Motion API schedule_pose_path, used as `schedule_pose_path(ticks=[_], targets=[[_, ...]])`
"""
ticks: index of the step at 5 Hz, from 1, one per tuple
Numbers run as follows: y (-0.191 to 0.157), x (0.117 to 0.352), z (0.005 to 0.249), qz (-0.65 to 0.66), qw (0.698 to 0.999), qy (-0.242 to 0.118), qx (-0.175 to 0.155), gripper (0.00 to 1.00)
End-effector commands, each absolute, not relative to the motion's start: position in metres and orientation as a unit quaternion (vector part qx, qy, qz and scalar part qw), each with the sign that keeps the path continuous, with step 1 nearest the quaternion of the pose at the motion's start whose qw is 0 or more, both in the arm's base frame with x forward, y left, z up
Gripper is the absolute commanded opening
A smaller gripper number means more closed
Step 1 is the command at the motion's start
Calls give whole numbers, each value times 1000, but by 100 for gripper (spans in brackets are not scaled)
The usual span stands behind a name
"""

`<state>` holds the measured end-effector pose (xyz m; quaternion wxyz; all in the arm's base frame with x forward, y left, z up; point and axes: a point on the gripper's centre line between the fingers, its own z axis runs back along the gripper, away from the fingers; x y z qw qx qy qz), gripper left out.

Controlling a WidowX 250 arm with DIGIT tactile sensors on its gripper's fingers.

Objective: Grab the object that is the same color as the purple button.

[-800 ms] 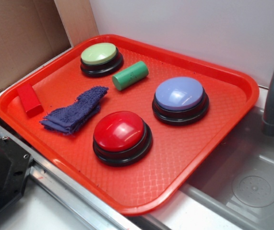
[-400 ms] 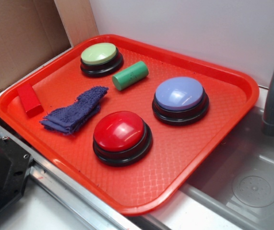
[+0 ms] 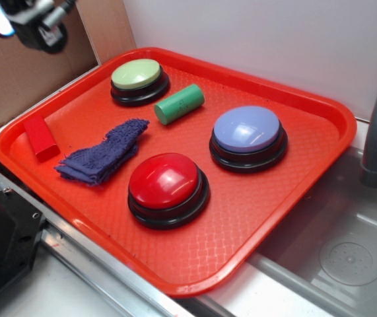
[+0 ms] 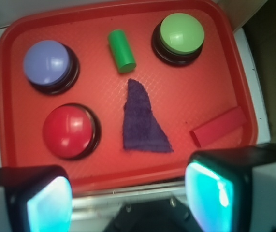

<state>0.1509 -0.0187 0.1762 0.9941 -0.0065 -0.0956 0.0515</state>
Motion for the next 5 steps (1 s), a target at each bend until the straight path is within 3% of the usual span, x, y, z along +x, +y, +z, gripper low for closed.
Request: schedule_pose_path(ticks=[1,2,4,5], targets=[[6,180,121,126,987,-95,32,100],[14,196,88,176,980,-90,34,100],[8,213,46,208,974,-86,34,100],[4,215,27,196,978,-70,14,100]])
